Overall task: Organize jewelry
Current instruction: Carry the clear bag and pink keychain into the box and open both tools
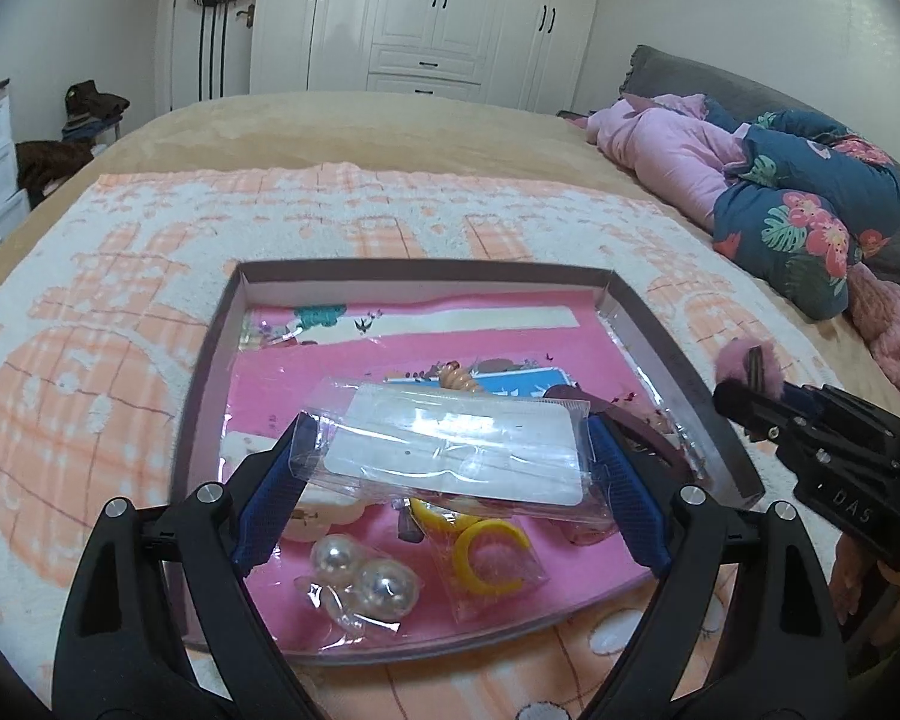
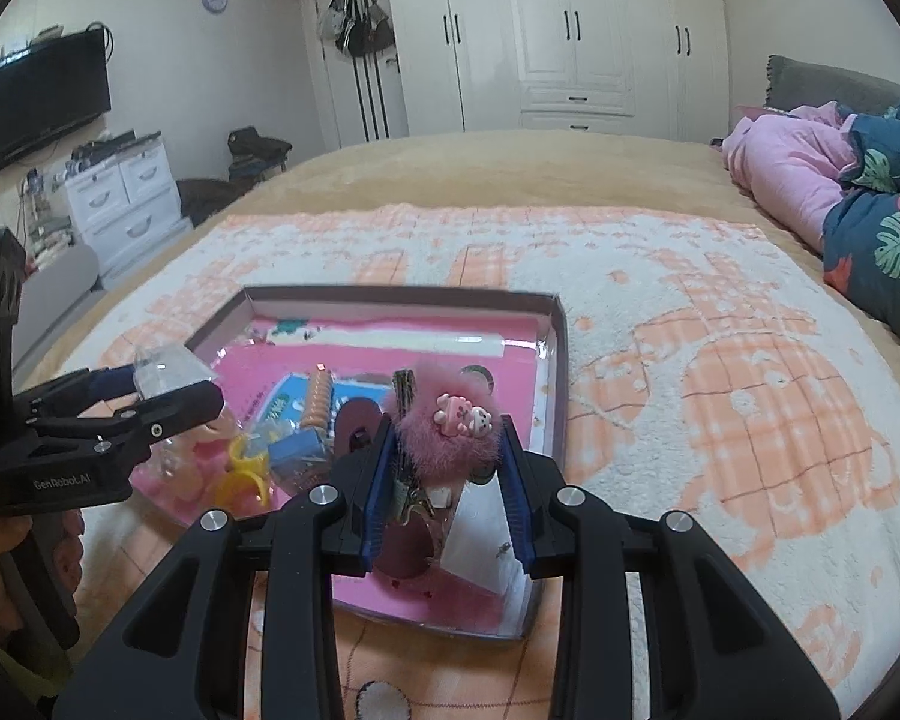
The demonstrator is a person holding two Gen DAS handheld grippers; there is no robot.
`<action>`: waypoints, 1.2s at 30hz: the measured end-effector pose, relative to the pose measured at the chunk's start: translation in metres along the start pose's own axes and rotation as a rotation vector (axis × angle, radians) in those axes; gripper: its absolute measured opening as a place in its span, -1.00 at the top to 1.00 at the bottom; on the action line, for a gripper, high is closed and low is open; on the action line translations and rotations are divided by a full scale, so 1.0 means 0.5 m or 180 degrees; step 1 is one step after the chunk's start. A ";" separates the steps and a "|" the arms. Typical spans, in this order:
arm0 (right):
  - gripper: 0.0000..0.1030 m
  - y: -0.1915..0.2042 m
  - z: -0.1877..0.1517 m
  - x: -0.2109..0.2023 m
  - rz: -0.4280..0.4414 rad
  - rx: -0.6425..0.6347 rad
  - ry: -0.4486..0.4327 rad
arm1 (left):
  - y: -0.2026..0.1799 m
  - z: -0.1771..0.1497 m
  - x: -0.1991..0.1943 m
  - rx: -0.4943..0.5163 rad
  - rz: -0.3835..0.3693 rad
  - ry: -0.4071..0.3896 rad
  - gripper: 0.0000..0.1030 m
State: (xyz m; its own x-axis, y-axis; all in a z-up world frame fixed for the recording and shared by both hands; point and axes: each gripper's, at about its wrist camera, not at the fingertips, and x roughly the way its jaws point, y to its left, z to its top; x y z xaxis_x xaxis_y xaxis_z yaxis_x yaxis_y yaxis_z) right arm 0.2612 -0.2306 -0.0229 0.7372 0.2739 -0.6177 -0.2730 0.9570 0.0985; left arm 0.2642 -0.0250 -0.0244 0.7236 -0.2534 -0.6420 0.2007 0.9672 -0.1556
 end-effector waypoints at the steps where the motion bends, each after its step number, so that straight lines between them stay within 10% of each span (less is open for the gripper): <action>1: 0.40 0.001 -0.005 0.009 0.0003 0.0002 0.0045 | 0.002 -0.003 0.005 -0.0008 -0.0004 0.0016 -0.56; 13: 0.31 0.007 -0.045 0.038 0.0031 0.0083 0.0253 | 0.004 -0.023 0.030 -0.0032 -0.0040 0.0109 -0.58; 36: -0.61 0.027 -0.056 -0.154 0.0105 0.0135 -0.0259 | -0.008 -0.049 -0.129 -0.0123 0.0044 -0.0164 -0.78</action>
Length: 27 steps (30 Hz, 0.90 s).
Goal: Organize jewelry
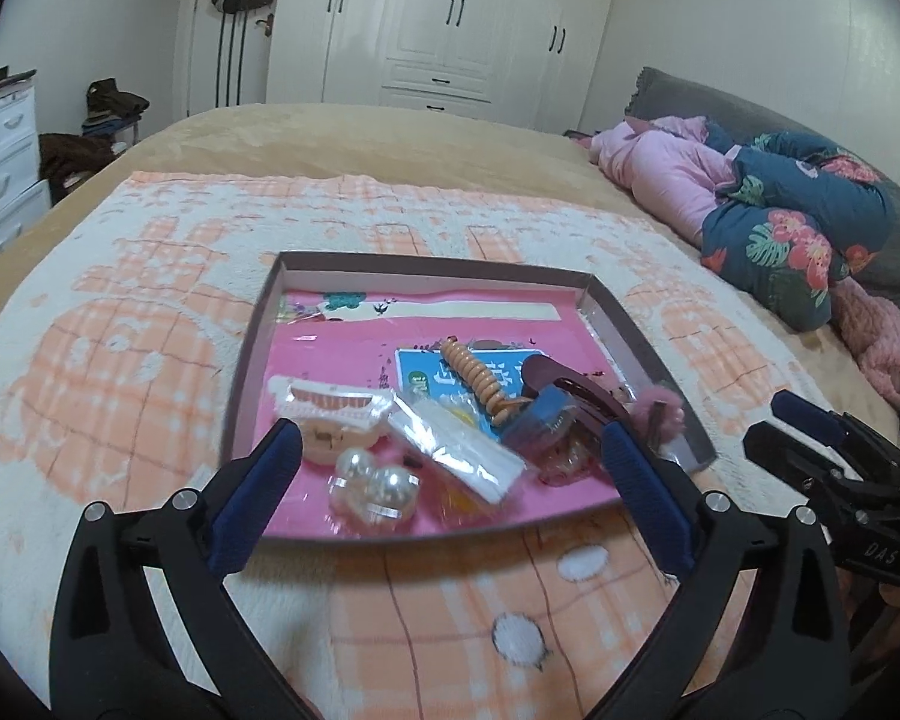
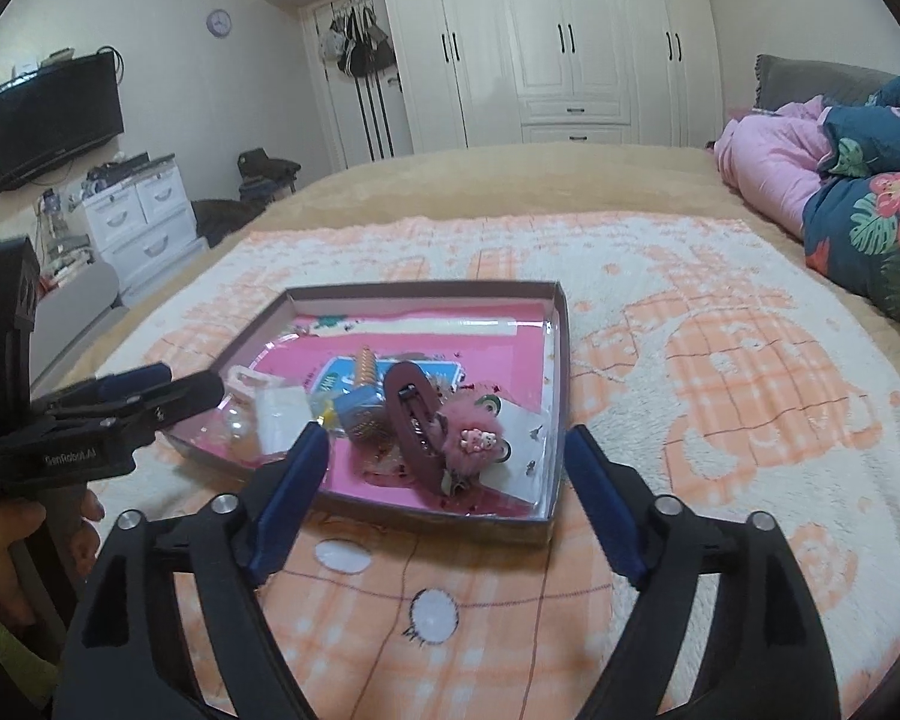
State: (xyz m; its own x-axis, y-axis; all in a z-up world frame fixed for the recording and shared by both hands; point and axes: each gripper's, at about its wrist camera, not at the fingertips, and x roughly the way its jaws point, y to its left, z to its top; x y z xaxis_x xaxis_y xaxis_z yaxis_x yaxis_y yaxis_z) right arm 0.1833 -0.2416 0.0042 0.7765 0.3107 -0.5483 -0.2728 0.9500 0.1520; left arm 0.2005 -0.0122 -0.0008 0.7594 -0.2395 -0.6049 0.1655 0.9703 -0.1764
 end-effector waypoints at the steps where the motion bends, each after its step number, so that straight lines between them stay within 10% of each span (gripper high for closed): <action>1: -0.62 0.002 0.000 -0.012 0.0006 -0.0001 -0.0029 | 0.001 -0.006 -0.014 -0.0020 0.0005 -0.0017 -0.78; 27: -0.88 0.074 -0.110 -0.166 -0.0077 -0.0263 -0.0370 | -0.026 -0.126 -0.188 0.0069 0.0164 -0.0358 -0.78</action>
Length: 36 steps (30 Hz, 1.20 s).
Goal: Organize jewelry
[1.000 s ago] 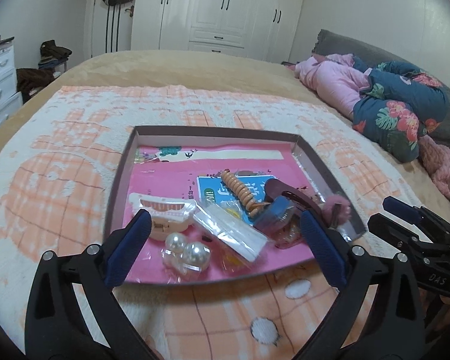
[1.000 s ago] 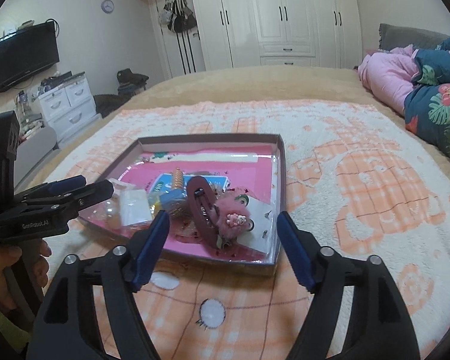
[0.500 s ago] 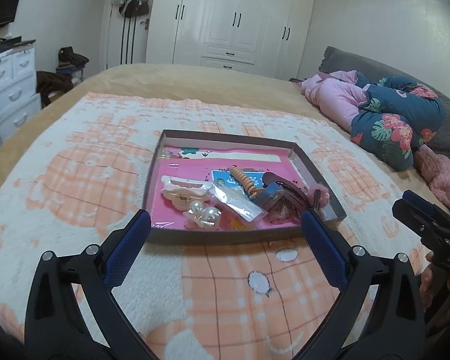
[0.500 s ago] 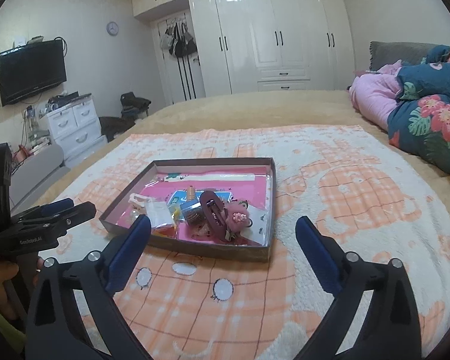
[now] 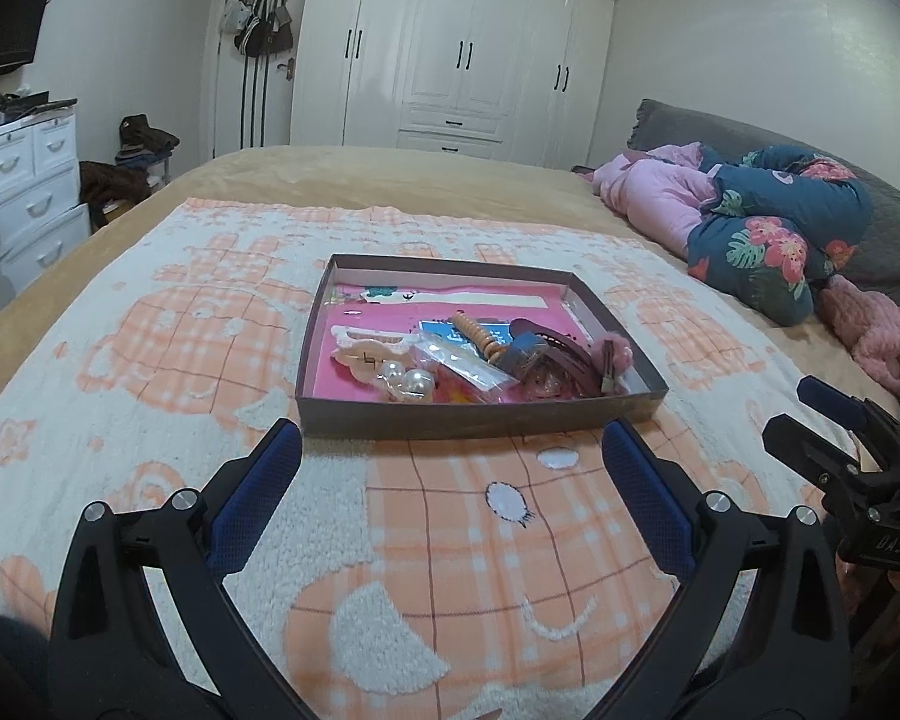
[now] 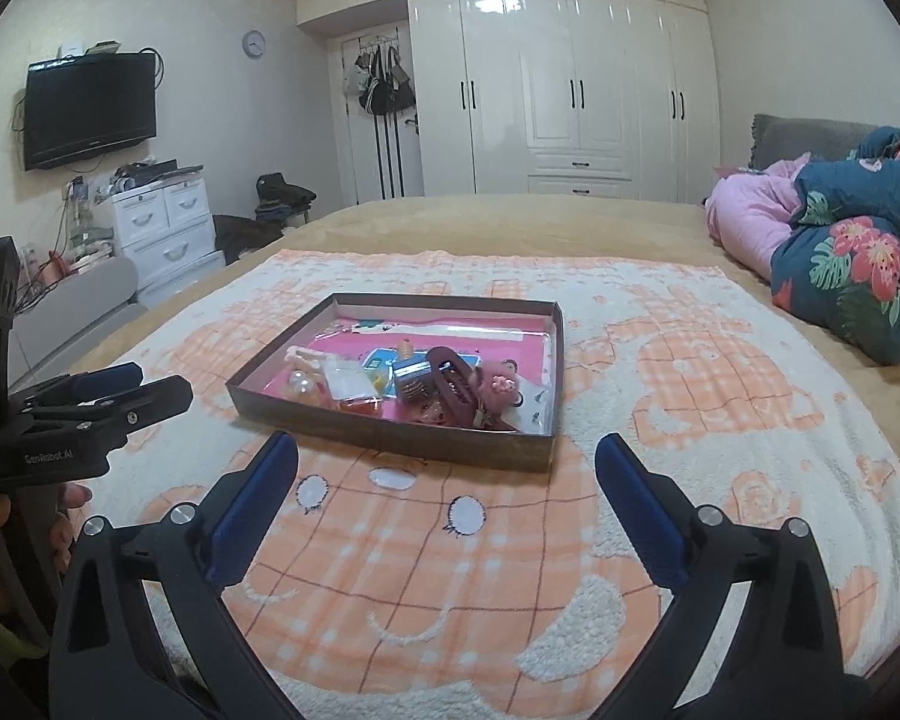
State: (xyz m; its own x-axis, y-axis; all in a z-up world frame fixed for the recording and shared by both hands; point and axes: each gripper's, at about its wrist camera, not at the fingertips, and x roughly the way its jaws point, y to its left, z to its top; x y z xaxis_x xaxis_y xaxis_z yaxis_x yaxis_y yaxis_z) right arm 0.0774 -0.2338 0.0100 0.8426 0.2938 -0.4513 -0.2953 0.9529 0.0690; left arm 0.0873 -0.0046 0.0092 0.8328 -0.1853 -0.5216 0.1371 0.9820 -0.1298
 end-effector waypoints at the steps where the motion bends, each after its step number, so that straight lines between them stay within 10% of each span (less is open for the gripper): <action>1: -0.88 0.003 -0.003 -0.002 0.0001 0.0008 -0.0006 | -0.001 -0.003 -0.004 -0.0001 -0.0004 -0.0012 -0.78; 36: -0.88 -0.002 -0.063 -0.068 -0.0209 0.0030 -0.0573 | -0.013 -0.069 -0.061 0.0113 0.0093 -0.0377 -0.78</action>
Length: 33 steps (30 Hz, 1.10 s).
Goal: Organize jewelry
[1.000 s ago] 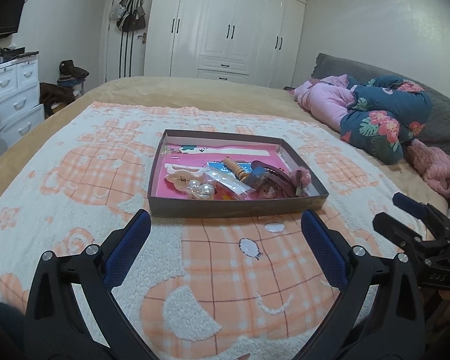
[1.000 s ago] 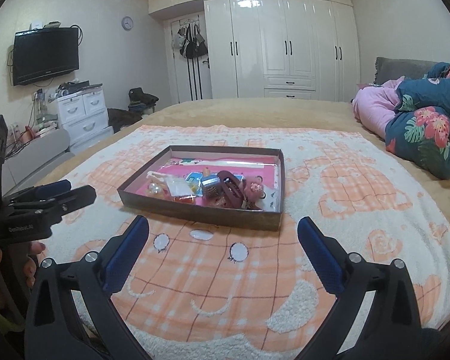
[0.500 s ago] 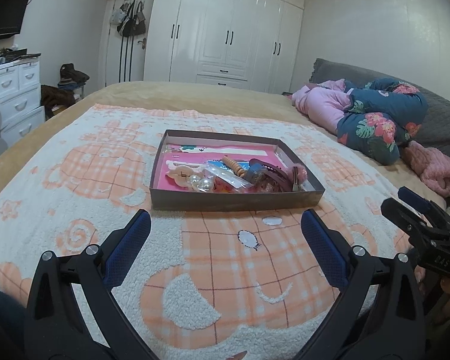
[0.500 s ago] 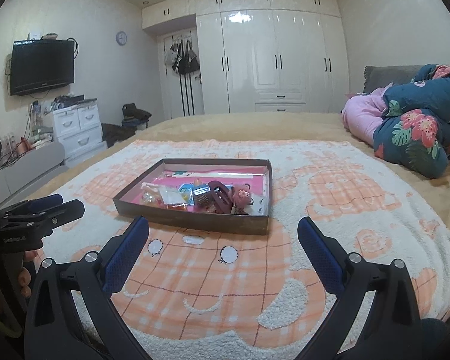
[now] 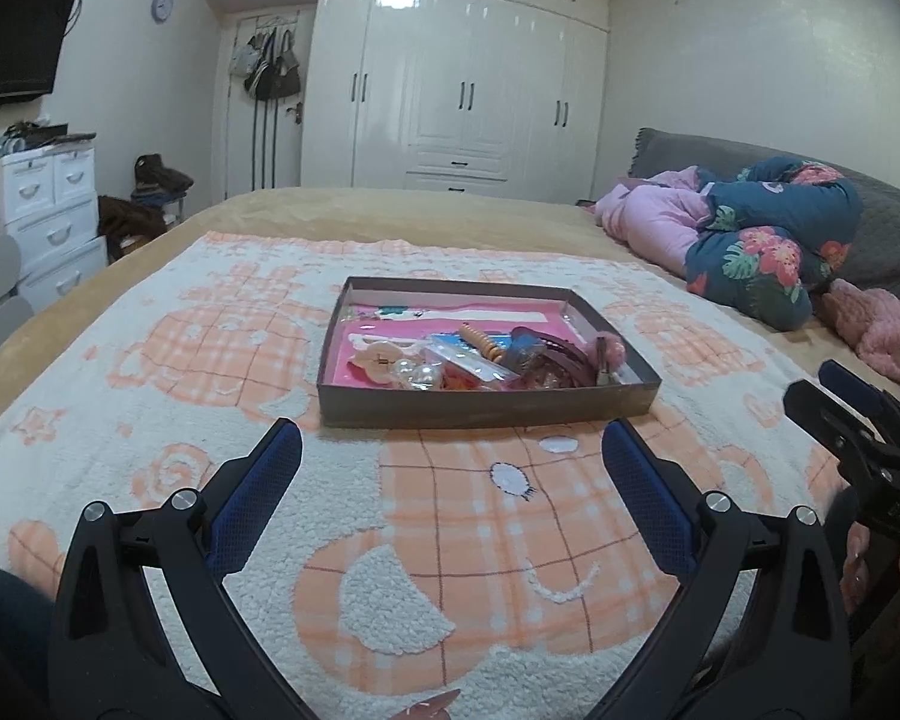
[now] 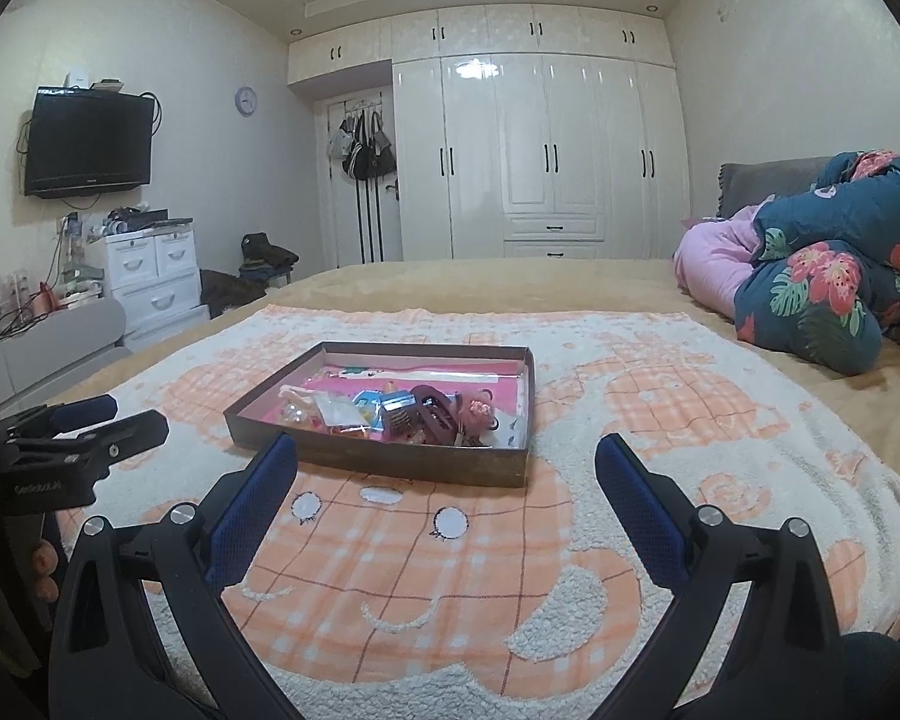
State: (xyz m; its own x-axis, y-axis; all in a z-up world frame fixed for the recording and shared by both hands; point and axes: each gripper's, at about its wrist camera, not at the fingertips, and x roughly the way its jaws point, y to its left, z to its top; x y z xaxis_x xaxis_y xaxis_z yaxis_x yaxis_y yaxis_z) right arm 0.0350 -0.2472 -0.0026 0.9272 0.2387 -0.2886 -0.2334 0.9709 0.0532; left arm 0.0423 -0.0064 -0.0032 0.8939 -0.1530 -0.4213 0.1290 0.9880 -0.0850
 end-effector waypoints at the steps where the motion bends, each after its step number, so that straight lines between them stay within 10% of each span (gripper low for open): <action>1: -0.88 0.000 -0.002 -0.002 -0.0013 0.0005 -0.0014 | -0.002 -0.001 -0.003 0.0012 -0.0022 -0.0022 -0.78; 33: -0.88 0.000 -0.013 0.005 -0.0024 0.0025 0.0059 | -0.009 0.001 -0.001 -0.0016 -0.0022 -0.0046 -0.78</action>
State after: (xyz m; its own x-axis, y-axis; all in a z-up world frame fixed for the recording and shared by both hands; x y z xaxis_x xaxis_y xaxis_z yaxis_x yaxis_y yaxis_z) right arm 0.0352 -0.2467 -0.0095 0.9233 0.2312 -0.3067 -0.2241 0.9728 0.0584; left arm 0.0414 -0.0107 -0.0022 0.8992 -0.1595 -0.4075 0.1332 0.9868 -0.0925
